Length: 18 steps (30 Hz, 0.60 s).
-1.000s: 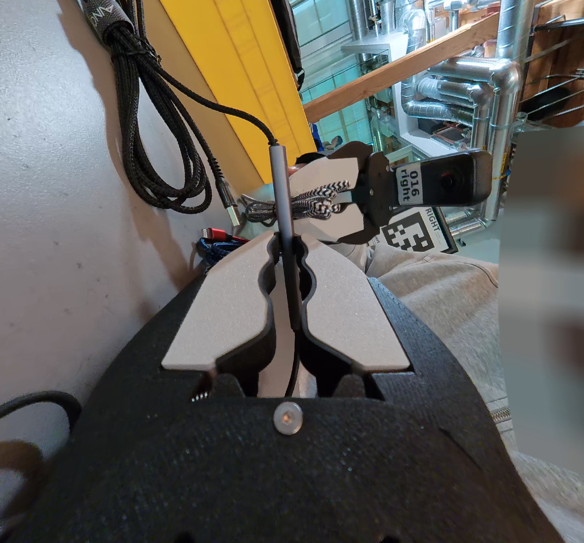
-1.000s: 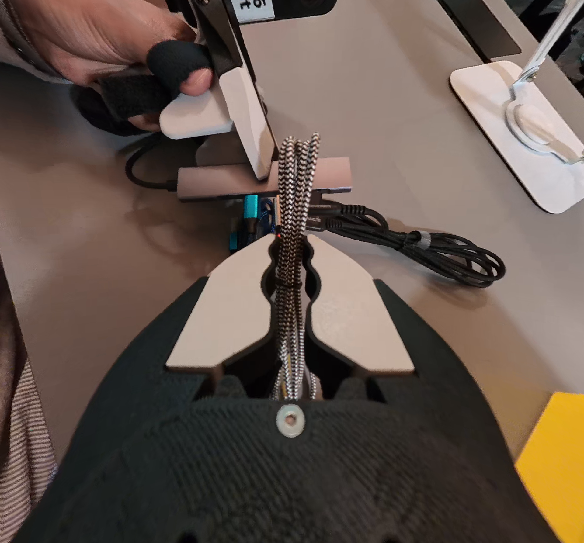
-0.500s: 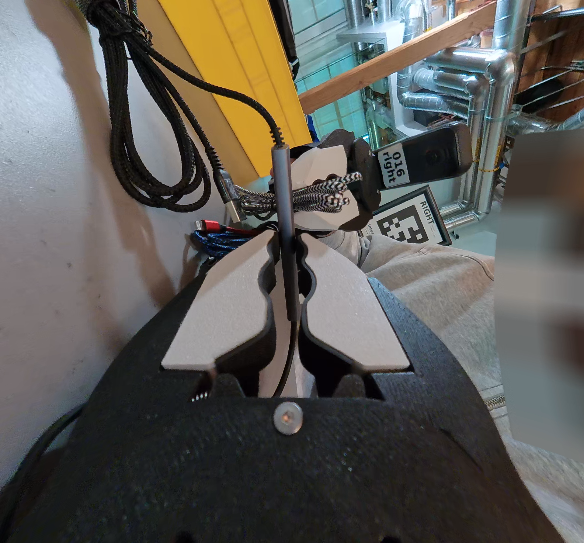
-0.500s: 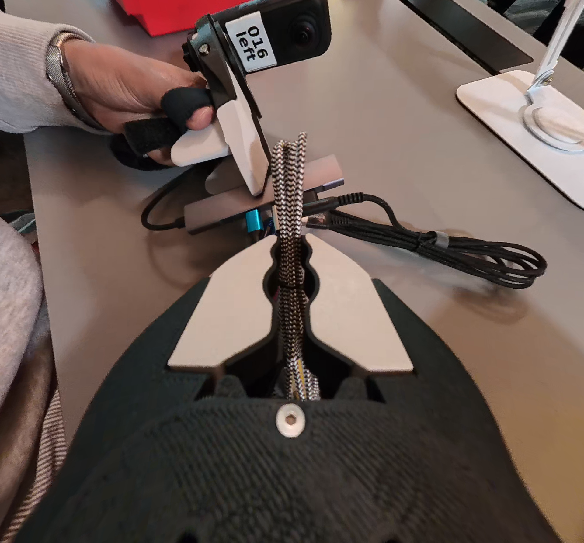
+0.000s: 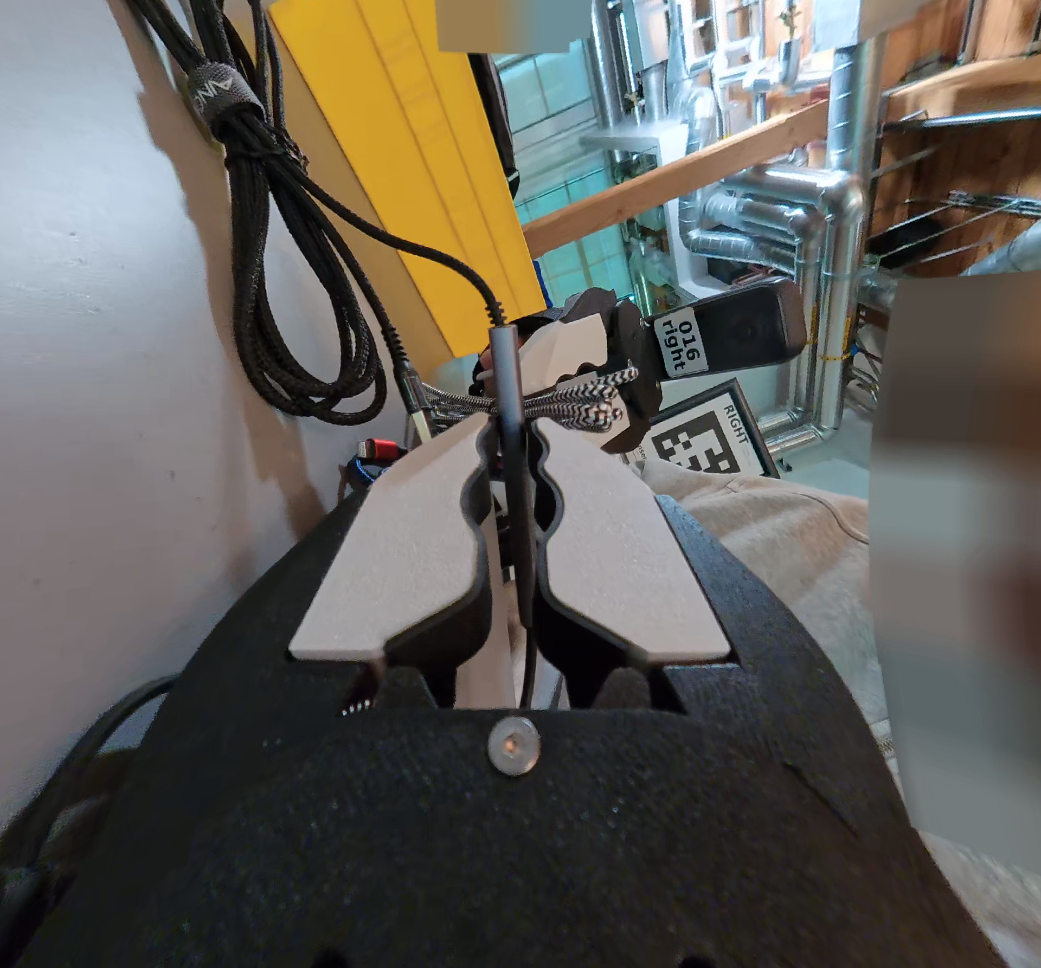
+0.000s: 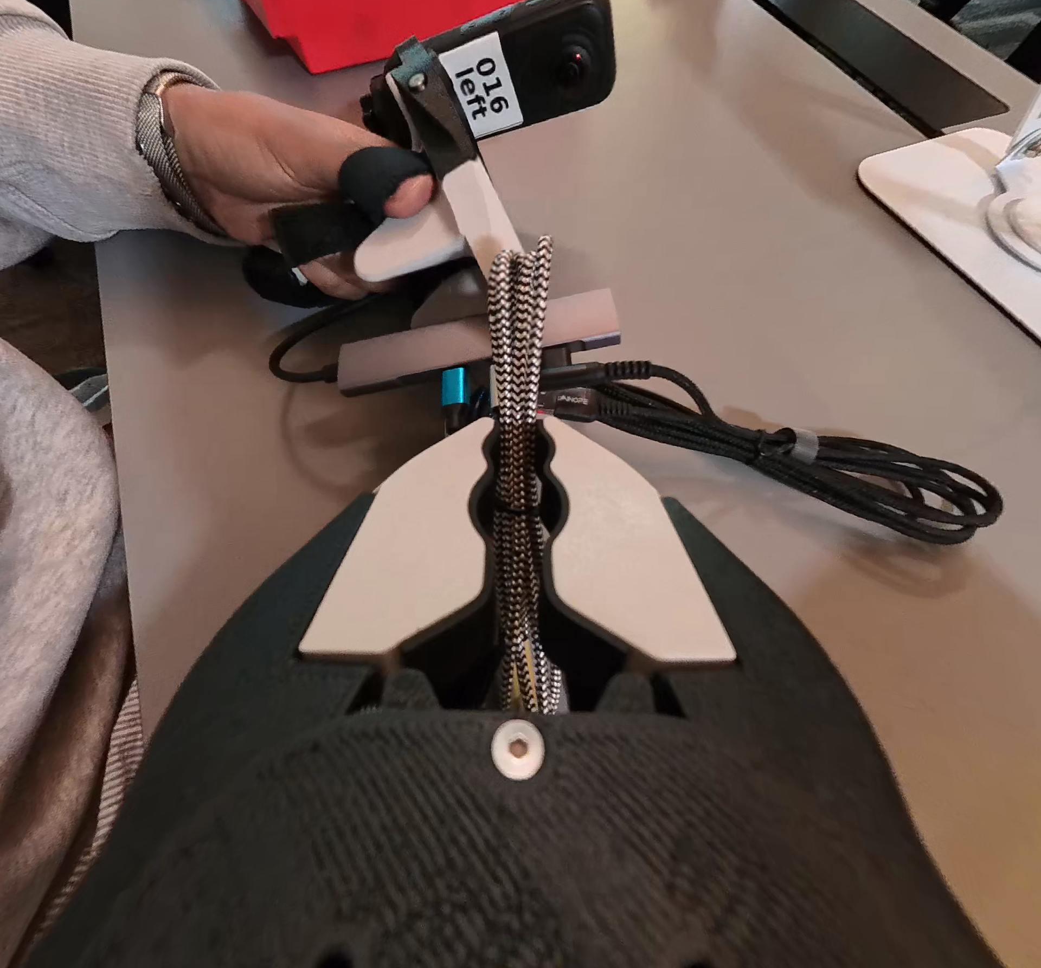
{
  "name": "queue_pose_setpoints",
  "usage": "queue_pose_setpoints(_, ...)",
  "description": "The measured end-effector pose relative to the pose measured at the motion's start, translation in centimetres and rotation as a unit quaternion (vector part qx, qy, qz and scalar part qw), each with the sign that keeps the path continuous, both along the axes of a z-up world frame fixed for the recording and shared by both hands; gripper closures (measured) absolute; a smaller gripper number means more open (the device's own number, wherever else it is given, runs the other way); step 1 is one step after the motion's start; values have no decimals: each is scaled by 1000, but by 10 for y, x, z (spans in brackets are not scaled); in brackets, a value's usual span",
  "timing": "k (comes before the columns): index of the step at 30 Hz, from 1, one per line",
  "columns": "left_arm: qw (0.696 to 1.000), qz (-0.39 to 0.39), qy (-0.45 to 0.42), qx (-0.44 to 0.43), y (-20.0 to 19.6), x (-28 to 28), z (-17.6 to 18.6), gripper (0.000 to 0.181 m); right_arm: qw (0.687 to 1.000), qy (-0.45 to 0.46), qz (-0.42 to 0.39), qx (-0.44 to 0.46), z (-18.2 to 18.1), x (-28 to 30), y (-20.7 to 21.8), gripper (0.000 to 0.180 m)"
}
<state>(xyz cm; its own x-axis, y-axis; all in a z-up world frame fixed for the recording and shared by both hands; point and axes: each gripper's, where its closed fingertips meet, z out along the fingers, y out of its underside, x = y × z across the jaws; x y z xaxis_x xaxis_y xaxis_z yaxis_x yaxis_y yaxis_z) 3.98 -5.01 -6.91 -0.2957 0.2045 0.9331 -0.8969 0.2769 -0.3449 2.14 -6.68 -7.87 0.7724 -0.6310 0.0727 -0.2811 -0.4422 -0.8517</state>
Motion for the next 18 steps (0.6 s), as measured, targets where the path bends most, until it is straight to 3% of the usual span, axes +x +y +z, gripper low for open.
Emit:
queue_pose_setpoints(1,1000,-1,-1,2,0,0,0,172,1000,1,0,3,0,0,0,169)
queue_pose_setpoints(18,999,-40,16,18,5,-6,-5,173,1000,1,-8,22,1,1,-2,169)
